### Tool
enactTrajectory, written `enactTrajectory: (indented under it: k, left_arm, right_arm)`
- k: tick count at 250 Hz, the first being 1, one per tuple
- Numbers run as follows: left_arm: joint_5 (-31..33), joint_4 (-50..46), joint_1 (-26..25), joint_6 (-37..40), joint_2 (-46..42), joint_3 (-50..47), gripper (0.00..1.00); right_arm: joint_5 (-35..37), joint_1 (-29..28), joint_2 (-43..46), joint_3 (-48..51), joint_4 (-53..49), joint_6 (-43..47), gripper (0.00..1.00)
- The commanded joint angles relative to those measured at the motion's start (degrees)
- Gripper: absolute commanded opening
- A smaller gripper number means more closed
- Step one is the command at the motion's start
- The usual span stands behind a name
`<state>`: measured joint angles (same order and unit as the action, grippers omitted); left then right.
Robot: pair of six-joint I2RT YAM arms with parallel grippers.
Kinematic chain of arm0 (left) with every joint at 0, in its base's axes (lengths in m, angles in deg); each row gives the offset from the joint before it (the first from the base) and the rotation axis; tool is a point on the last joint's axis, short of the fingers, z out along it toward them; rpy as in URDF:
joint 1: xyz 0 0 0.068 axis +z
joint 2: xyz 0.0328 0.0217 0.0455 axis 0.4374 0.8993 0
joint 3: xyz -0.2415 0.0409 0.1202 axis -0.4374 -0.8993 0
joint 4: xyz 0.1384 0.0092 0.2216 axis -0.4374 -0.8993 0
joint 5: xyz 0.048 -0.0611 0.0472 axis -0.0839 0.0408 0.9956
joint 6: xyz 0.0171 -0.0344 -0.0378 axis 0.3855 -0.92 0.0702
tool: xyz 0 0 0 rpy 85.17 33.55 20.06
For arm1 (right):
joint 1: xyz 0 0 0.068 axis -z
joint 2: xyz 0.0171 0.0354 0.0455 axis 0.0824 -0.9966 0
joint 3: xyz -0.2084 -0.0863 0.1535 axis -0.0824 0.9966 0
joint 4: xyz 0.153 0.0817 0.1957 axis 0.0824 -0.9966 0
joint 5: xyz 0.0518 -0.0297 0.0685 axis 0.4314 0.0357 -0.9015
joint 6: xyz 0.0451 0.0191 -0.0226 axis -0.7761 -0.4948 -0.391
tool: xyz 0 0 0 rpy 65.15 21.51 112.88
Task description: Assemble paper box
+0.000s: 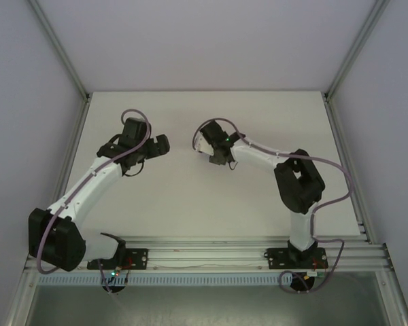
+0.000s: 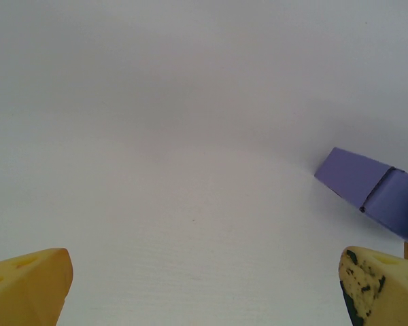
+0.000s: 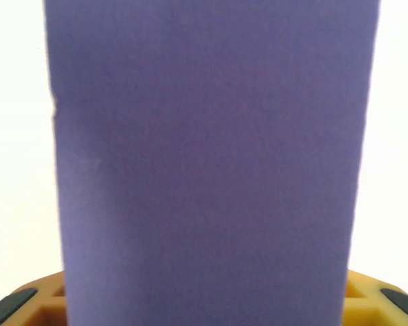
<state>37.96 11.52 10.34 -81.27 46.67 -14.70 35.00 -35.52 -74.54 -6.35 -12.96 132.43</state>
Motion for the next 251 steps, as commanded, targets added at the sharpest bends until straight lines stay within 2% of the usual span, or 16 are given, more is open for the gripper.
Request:
enactTrajectory:
  k: [1,21,31,45,73,131,159,180,199,214,239,251]
  left_arm:
    - [2.93,-1.34,0.48,-0.08,-1.72,-1.27,1.00]
    - [3.14,-1.05,0.52,-0.25,-2.12,-1.71,1.00]
    - [3.11,-0.99,0.55,-0.28,-2.21,-1.84,1.00]
    - [2.98,-1.01,0.51,-0.21,-2.13,-1.69,1.00]
    - [2.76,-1.49,0.52,-0.13,-2.04,-0.99,1.00]
    - [3.57,-0.20,0.55,0.20,-3.00,-1.25,1.00]
    - [5.03,0.99,0.59,1.16,-3.57,-1.67,1.00]
    - [8.70,3.27,0.75,1.84,-4.46,-3.26,1.00]
    - [12.81,9.07,1.07,4.15,-5.74,-7.07,1.00]
    - [18.25,16.98,1.11,6.81,-6.99,-12.25,1.00]
    - [27.70,33.31,1.47,11.91,-9.12,-21.73,1.00]
    - [28.78,40.17,1.95,13.74,-10.76,-25.51,1.00]
  right_arm:
    - [11.94,-1.75,2.06,7.82,14.03,13.60,0.48]
    - [13.16,-2.87,2.91,12.75,21.48,17.28,0.57]
    - [13.29,-3.08,3.07,13.90,22.26,17.31,0.65]
    - [13.92,-3.43,3.37,14.48,21.29,16.05,0.86]
    - [13.93,-4.19,6.02,15.30,16.16,12.52,1.00]
    - [2.11,-5.82,18.22,13.44,-9.21,-1.50,1.00]
    - [-4.58,-5.32,25.98,16.74,-11.87,-3.29,1.00]
    - [-6.12,-3.30,33.41,22.25,-2.80,-7.17,1.00]
    - [-9.06,1.68,40.11,27.53,6.18,-14.07,1.00]
    - [-9.02,7.19,43.74,32.69,15.80,-22.46,1.00]
    - [-5.09,17.88,47.64,40.22,28.50,-38.16,1.00]
    - [-3.55,22.57,47.56,42.48,31.05,-44.11,1.00]
